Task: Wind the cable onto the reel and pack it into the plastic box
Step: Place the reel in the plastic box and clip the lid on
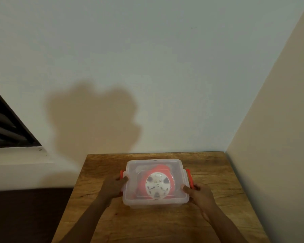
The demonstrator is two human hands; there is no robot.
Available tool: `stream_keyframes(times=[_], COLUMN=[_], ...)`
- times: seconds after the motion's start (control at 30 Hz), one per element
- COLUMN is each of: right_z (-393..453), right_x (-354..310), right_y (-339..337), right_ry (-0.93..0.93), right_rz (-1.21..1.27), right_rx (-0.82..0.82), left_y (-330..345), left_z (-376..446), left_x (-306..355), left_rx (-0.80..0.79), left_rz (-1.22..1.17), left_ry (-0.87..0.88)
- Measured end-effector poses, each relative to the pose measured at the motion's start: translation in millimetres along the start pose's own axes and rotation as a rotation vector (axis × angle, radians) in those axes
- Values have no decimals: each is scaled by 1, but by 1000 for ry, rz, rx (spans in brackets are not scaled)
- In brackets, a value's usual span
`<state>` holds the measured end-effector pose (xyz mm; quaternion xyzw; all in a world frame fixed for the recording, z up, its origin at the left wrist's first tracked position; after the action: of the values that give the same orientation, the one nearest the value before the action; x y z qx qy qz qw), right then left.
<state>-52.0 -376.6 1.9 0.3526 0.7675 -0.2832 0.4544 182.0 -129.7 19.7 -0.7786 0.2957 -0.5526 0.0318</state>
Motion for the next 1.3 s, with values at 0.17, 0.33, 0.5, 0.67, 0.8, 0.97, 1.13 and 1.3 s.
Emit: stream_keyframes(times=[0.17,0.33,0.5,0.67,0.8,0.97,1.13,1.3], right_z=[-9,-15,-14,-15,-14,-14,-21,-28], right_x=[-9,-10,-8,-8,-7,-9,-16,-15], right_y=[6,12,13,13,13,13,17,23], right_ry=[-125,-238,-276,-301,-301,-317,-418,-497], right_rz=[-128,-251,-304,-347,-365,-408,-602,-685], right_rx=[-37,18,37,58,65,79,162,193], left_y=[8,12,19,18,17,17,18,18], left_z=[-6,-9,-17,-22,-24,-25,-24,-24], left_x=[8,12,12,7,4,1,-1,-1], left_rx=[88,209,247,246,251,260,272,268], left_rz=[257,409,469,447,460,479,490,491], left_ry=[208,290,341,371,390,396,379,370])
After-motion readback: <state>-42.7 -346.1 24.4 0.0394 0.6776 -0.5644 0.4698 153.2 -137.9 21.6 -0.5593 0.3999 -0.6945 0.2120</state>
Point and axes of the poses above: each hand's wrist, its own z-axis towards the middle knuckle, its own y-axis out of the palm, x = y × z, the point moved 5 cm from there along z, towards the middle knuckle, and after that the axes turned 6 degrees about x, right-handed, at the moved point
